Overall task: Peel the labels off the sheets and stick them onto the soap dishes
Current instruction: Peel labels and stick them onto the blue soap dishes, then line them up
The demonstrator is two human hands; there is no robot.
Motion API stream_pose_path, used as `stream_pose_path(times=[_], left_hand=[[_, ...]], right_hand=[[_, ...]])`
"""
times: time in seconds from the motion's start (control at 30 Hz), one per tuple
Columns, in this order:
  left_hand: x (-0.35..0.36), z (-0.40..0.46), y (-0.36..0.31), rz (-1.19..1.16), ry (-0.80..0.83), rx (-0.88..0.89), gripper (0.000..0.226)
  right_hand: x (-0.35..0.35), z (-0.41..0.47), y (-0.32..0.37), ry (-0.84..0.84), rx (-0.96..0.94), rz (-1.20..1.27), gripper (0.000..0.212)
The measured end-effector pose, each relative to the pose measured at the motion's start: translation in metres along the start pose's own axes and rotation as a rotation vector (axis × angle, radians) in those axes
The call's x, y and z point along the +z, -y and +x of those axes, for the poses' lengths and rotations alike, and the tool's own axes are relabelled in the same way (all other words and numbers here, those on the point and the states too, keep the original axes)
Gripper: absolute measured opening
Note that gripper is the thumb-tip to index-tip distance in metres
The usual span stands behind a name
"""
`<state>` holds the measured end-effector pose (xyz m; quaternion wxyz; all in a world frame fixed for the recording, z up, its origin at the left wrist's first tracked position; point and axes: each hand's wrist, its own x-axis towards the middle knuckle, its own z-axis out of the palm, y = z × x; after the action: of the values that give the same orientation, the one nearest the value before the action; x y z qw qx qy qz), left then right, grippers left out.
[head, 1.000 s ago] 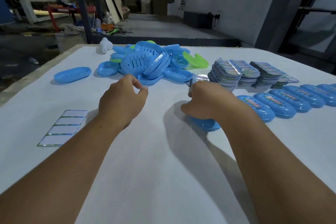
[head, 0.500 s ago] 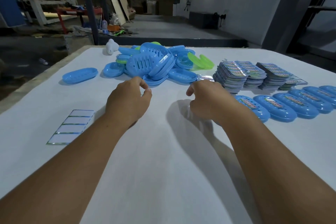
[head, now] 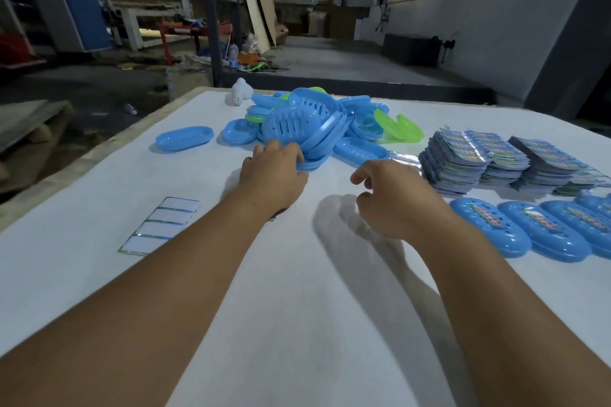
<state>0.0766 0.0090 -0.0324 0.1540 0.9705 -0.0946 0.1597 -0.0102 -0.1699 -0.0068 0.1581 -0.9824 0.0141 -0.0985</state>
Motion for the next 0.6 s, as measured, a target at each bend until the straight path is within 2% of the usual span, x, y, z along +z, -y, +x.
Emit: stream_pose_path(times=[0.1, 0.27, 0.47, 0.53, 0.6], left_hand=[[-0.001, -0.001, -0.002, -0.076, -0.049, 0.026, 0.019], [-0.008, -0.001, -0.001, -0.221, -0.116, 0.006, 0.018], [-0.013, 0.003, -0.002, -0.699, -0.098, -0.134, 0.023], [-0.017, 0.003, -0.005, -0.887, -0.088, -0.207, 0.021], [-0.022, 0.002, -0.006, -0.969, -0.065, -0.265, 0.021]], right_hand=[[0.002, 0.001, 0.001, 0.000, -0.004, 0.020, 0.044], [0.004, 0.003, 0.001, 0.005, 0.016, 0.060, 0.042], [0.005, 0.005, -0.001, 0.003, 0.036, 0.112, 0.043], [0.006, 0.005, -0.002, -0.032, 0.028, 0.119, 0.043], [0.006, 0.005, -0.001, -0.101, 0.012, 0.145, 0.045]])
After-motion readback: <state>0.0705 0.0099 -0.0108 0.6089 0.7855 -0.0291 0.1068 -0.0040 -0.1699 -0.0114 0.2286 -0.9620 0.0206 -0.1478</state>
